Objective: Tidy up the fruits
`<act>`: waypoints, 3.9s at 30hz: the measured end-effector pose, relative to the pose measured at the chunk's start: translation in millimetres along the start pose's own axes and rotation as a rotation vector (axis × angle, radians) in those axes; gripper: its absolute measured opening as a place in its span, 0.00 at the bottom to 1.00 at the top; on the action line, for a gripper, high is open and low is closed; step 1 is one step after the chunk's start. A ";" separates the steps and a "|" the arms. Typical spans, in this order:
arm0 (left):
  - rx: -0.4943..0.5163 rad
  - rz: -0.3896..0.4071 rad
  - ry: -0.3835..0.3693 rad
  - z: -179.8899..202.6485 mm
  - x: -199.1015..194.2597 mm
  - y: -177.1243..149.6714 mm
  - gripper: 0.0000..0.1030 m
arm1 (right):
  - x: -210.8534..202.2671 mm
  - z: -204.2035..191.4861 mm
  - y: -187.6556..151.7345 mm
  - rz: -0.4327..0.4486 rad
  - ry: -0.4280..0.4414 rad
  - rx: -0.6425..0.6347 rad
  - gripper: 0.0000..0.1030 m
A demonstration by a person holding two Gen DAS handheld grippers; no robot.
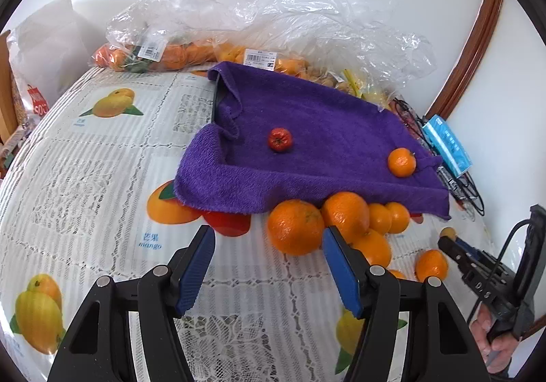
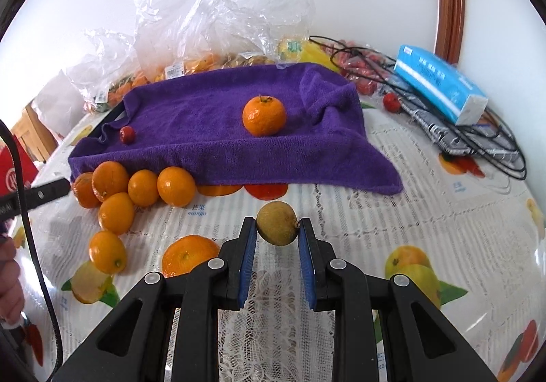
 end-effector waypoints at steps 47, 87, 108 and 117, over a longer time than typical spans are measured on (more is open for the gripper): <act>0.091 -0.021 0.074 14.1 20.0 -2.1 0.40 | 9.9 -0.8 -5.1 -0.051 0.044 0.036 0.24; 0.057 0.130 0.011 30.5 -62.4 29.5 0.40 | -67.4 -38.6 50.2 0.130 0.067 -0.023 0.24; 0.052 0.136 0.023 25.2 -54.9 48.6 0.40 | -64.5 -47.6 74.6 0.171 0.087 -0.029 0.24; 0.059 0.145 0.033 26.1 -47.0 63.5 0.40 | -58.1 -54.4 88.3 0.190 0.104 -0.039 0.24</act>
Point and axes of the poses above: each gripper's, at about its wrist camera, not at the fingertips, and x roughly the way its jaws point, z to its right, y to its top, the point moved 9 cm from there along x, roughly the way its jaws point, and after that the axes turned 7 degrees about x, right-handed, at the moved point
